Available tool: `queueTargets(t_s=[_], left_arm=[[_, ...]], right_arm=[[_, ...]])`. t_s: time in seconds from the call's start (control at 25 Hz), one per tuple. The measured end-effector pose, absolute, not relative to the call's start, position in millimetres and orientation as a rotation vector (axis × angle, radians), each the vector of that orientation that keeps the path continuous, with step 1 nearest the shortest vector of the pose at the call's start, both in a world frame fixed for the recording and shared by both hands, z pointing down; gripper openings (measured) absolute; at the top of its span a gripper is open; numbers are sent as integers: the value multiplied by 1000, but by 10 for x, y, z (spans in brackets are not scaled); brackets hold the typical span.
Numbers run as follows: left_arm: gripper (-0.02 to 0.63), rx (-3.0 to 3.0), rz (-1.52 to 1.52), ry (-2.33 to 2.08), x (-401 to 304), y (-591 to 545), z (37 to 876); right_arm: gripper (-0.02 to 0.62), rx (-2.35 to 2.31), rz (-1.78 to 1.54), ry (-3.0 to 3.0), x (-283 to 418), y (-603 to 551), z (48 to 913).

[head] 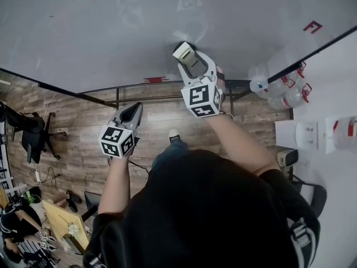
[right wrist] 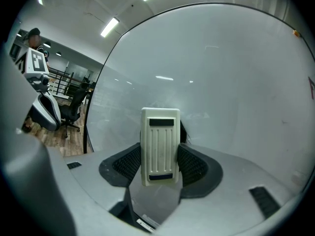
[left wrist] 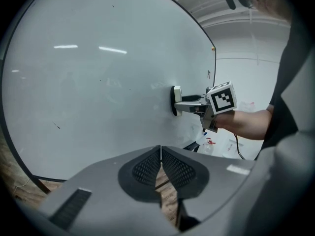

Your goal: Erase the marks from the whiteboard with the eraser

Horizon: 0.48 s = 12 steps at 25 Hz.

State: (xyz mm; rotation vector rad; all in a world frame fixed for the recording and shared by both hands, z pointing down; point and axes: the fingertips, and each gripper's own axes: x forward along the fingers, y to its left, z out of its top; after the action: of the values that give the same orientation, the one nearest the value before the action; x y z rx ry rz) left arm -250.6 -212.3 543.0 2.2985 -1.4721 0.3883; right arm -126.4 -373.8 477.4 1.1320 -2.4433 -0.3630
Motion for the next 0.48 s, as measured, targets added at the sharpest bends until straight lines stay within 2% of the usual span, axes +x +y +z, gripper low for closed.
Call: queueTargets(t_s=[0.48], left_arm=[[21,2351,383,-1417,-2142,-2273,5373]], right_arm=[[229,1274,-407,-2327,-419,-3949,4654]])
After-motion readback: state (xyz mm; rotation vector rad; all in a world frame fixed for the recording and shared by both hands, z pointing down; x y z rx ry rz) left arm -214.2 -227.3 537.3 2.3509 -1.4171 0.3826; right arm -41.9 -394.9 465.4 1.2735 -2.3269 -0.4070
